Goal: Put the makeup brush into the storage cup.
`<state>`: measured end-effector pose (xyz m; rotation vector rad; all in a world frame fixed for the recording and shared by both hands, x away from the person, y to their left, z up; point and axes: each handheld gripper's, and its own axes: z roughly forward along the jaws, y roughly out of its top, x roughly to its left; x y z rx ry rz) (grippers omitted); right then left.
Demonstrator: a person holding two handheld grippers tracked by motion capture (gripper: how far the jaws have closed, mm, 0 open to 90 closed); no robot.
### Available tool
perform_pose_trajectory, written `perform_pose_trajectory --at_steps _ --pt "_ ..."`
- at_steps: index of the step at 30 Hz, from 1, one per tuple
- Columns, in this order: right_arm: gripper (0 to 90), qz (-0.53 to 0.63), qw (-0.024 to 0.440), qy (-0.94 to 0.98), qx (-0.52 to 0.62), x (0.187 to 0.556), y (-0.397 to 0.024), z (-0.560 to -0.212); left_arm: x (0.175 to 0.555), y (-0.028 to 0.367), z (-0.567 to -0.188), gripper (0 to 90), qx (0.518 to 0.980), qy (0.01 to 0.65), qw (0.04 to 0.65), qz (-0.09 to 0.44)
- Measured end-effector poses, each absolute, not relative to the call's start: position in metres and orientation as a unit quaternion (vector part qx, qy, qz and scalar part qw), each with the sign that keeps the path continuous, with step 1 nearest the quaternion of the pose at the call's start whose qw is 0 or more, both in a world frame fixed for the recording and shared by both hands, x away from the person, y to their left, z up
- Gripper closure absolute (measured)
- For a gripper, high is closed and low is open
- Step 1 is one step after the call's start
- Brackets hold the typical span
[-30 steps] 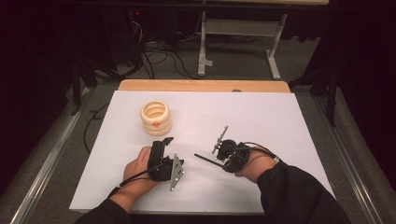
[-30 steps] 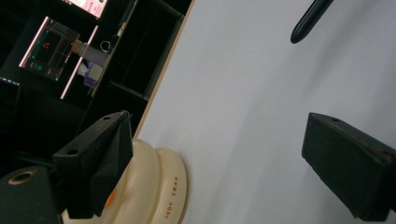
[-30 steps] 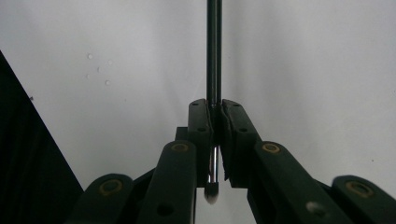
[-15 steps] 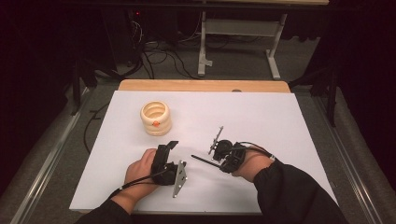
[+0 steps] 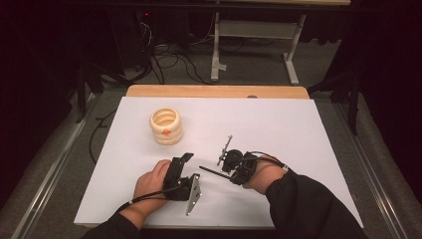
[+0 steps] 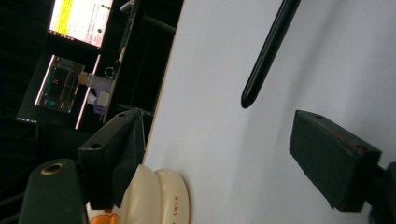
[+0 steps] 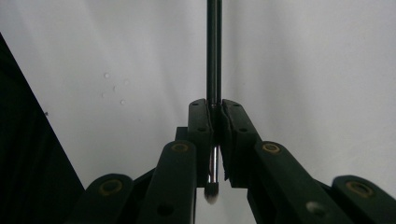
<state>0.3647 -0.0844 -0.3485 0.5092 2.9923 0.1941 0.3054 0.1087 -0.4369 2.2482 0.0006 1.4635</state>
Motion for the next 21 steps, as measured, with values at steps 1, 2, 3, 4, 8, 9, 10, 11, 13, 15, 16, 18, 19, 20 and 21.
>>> perform_pose_trajectory --at_steps 1,2,3,4,8,9,10,11,13,15,16,18,19,20,21 --pt "85.6 0.066 0.051 0.982 0.166 0.364 -0.084 -0.349 0.305 0.109 -0.437 20.0 0.816 -0.003 0.225 0.532" --pt "85.6 0.064 0.052 0.983 0.165 0.364 -0.082 -0.348 0.305 0.108 -0.437 20.5 0.817 -0.005 0.221 0.533" --pt "85.6 0.063 0.051 0.983 0.163 0.364 -0.081 -0.347 0.304 0.108 -0.437 21.0 0.817 -0.004 0.222 0.533" --pt "85.6 0.067 0.053 0.983 0.163 0.364 -0.080 -0.347 0.304 0.108 -0.438 21.7 0.816 -0.006 0.227 0.531" --pt "85.6 0.070 0.053 0.983 0.160 0.363 -0.075 -0.346 0.303 0.108 -0.439 27.7 0.819 -0.016 0.219 0.530" --pt "85.6 0.066 0.053 0.984 0.157 0.364 -0.074 -0.346 0.303 0.108 -0.439 29.8 0.820 -0.017 0.218 0.529" --pt "85.6 0.068 0.054 0.984 0.157 0.364 -0.073 -0.346 0.303 0.108 -0.440 30.9 0.820 -0.019 0.217 0.530" --pt "85.6 0.062 0.052 0.984 0.155 0.364 -0.072 -0.345 0.303 0.108 -0.440 32.6 0.821 -0.021 0.215 0.529" --pt "85.7 0.067 0.054 0.984 0.156 0.364 -0.071 -0.346 0.303 0.107 -0.441 36.1 0.823 -0.028 0.213 0.525" --pt "85.6 0.068 0.053 0.984 0.156 0.364 -0.071 -0.347 0.303 0.108 -0.441 40.6 0.827 -0.029 0.213 0.520" --pt "85.6 0.067 0.053 0.984 0.155 0.364 -0.070 -0.347 0.303 0.108 -0.441 41.6 0.826 -0.029 0.214 0.521" --pt "85.6 0.064 0.052 0.985 0.154 0.364 -0.070 -0.347 0.302 0.108 -0.440 44.6 0.829 -0.031 0.213 0.517" --pt "85.6 0.064 0.053 0.985 0.154 0.364 -0.070 -0.347 0.302 0.108 -0.441 46.3 0.829 -0.032 0.214 0.516" --pt "85.6 0.060 0.051 0.985 0.152 0.364 -0.070 -0.346 0.302 0.108 -0.441 47.7 0.829 -0.034 0.214 0.516" --pt "85.6 0.062 0.051 0.985 0.152 0.364 -0.069 -0.346 0.301 0.107 -0.441 50.0 0.829 -0.033 0.211 0.516"
